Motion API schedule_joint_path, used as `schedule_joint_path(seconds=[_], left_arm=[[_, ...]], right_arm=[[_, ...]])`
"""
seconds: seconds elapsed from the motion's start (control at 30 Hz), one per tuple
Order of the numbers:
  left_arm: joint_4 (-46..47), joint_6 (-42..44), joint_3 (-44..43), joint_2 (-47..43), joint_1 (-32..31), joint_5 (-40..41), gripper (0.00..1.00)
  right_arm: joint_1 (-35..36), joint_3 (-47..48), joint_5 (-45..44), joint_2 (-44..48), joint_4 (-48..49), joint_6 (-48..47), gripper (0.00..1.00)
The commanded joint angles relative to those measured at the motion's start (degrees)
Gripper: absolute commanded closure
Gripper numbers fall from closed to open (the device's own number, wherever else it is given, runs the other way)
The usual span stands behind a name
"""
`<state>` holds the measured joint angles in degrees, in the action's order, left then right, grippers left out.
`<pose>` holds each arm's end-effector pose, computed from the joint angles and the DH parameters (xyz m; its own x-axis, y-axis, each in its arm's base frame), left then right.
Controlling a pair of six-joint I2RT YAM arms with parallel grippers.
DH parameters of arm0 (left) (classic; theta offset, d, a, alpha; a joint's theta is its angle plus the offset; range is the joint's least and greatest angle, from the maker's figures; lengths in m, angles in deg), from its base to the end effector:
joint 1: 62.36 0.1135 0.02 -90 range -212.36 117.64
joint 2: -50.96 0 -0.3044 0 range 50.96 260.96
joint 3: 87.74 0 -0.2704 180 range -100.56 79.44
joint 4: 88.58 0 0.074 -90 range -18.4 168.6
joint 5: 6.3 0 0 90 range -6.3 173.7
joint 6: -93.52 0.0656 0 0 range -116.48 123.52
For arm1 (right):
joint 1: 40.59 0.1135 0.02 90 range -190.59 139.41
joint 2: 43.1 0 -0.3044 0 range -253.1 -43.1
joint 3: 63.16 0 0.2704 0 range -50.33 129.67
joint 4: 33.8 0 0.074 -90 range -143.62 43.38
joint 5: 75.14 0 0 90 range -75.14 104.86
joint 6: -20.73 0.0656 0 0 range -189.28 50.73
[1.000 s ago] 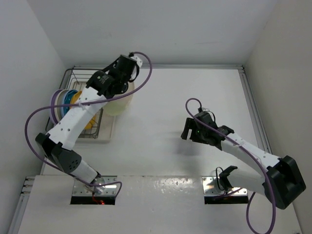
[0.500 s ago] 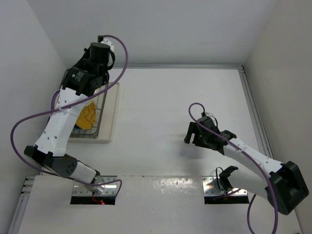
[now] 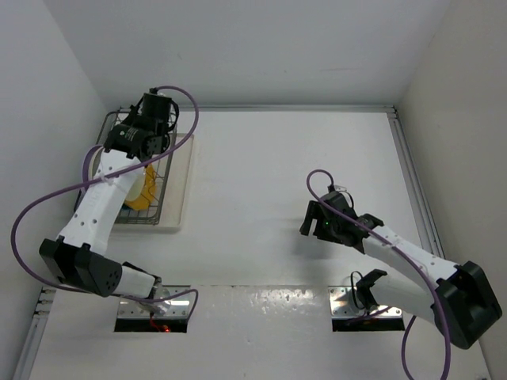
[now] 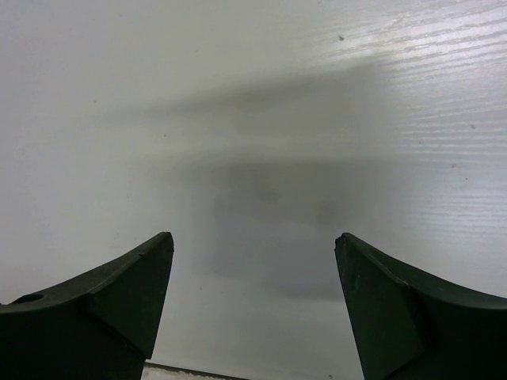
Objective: Load the plates into the dish rack
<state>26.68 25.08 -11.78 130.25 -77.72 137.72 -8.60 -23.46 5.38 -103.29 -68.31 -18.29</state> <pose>0.2987 -0.0270 0.4535 -0.7388 0.4268 -0.5214 -0.1836 0.6171 0.7652 0.1766 0.0976 0.1693 -0.7811 0.4156 -0.4659 0.2612 0.8954 0.3607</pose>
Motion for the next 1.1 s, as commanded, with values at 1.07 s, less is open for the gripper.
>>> schedule_joint_path(seconds=[1.07], left_arm=[[12.2,-4.0,19.5,-6.5,-0.7,-1.8,0.86]], right_arm=[[-0.2,-1.7,-2.9,5.0,-1.2,1.4,0.17]])
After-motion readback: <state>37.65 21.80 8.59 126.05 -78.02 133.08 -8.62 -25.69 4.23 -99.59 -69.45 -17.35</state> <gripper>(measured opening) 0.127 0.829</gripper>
